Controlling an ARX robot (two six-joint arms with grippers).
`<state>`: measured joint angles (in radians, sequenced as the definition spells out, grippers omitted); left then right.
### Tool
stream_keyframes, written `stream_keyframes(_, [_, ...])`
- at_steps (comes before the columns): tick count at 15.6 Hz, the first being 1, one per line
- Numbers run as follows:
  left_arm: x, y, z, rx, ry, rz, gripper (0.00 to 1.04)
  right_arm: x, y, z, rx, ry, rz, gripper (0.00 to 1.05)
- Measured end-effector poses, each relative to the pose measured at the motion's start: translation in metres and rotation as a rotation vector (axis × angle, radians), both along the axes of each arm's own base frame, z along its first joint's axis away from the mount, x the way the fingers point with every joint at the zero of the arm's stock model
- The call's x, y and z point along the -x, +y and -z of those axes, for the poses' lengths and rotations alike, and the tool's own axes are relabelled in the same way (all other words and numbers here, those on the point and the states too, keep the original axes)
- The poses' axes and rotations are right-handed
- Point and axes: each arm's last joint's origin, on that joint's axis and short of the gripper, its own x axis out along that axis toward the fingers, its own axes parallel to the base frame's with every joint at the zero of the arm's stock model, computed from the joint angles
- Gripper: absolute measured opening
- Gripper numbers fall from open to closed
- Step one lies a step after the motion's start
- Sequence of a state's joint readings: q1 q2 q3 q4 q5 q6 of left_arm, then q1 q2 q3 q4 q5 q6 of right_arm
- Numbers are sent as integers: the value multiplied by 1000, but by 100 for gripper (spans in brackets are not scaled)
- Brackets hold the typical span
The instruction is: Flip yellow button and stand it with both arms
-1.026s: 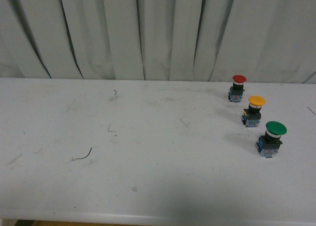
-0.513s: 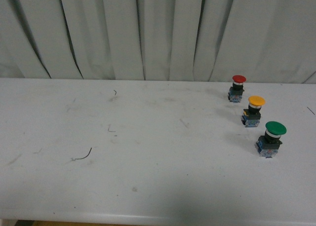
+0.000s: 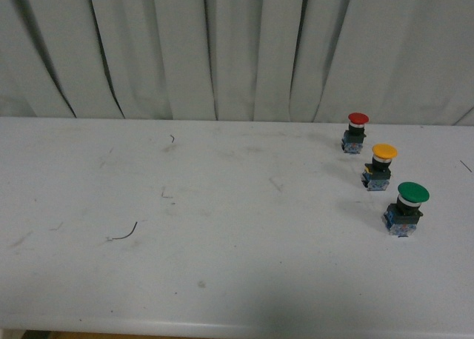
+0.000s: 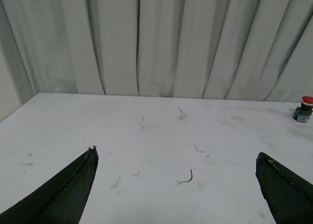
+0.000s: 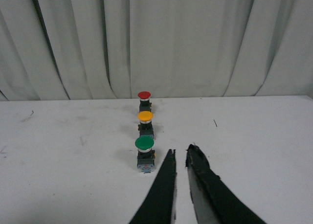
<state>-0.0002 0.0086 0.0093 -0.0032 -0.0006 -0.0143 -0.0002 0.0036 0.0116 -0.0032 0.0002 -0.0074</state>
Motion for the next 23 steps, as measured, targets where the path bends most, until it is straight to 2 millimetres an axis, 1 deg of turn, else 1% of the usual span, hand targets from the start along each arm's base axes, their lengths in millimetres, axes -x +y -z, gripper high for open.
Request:
stream_keyframes(4, [0,0,0,0,0,0,98,0,0,0,0,0,0,55])
stream_keyframes(5, [0,0,0,0,0,0,98,0,0,0,0,0,0,66])
stream_keyframes(7, [0,0,0,0,0,0,98,0,0,0,0,0,0,92])
stream_keyframes(8, [0,0,0,0,0,0,98,0,0,0,0,0,0,100])
stream_keyframes(9, [0,0,0,0,0,0,98,0,0,0,0,0,0,97])
stream_keyframes(10, [0,0,0,0,0,0,98,0,0,0,0,0,0,98])
stream_keyframes(23, [0,0,0,0,0,0,98,0,0,0,0,0,0,98])
